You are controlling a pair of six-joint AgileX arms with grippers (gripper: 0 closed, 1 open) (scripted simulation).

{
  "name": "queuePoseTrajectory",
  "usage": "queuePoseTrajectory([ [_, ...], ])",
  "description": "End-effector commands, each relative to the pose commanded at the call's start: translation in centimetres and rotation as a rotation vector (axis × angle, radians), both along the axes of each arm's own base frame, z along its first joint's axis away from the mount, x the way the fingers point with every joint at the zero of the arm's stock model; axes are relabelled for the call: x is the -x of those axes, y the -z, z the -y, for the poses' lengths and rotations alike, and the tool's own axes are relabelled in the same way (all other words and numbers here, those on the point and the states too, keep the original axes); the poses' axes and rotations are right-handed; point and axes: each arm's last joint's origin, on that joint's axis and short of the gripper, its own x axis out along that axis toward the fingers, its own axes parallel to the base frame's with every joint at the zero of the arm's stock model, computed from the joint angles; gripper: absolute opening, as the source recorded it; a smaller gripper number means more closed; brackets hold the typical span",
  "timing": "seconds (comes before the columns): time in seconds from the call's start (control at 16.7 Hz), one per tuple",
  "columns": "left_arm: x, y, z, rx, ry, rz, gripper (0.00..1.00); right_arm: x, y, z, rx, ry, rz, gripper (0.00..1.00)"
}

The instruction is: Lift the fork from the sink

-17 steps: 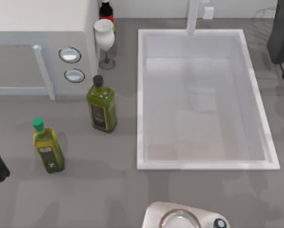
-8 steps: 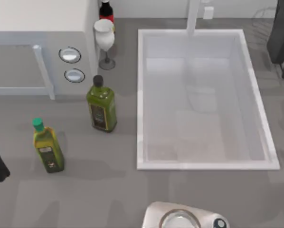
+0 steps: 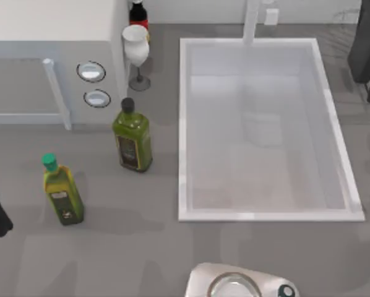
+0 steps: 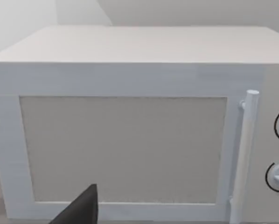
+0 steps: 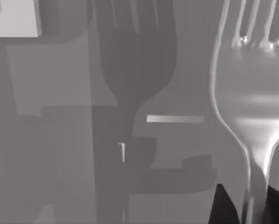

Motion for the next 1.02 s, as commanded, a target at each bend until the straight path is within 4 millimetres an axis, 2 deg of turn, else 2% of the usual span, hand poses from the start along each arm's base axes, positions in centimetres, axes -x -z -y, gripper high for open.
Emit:
queuePoseTrajectory([
  [0.66,0.0,0.0,0.0,0.0,0.0,0.0,1.0,0.0,0.0,0.0,0.0,0.0,0.0,0.98],
  [1.02,0.0,0.0,0.0,0.0,0.0,0.0,1.0,0.0,0.0,0.0,0.0,0.0,0.0,1.0],
])
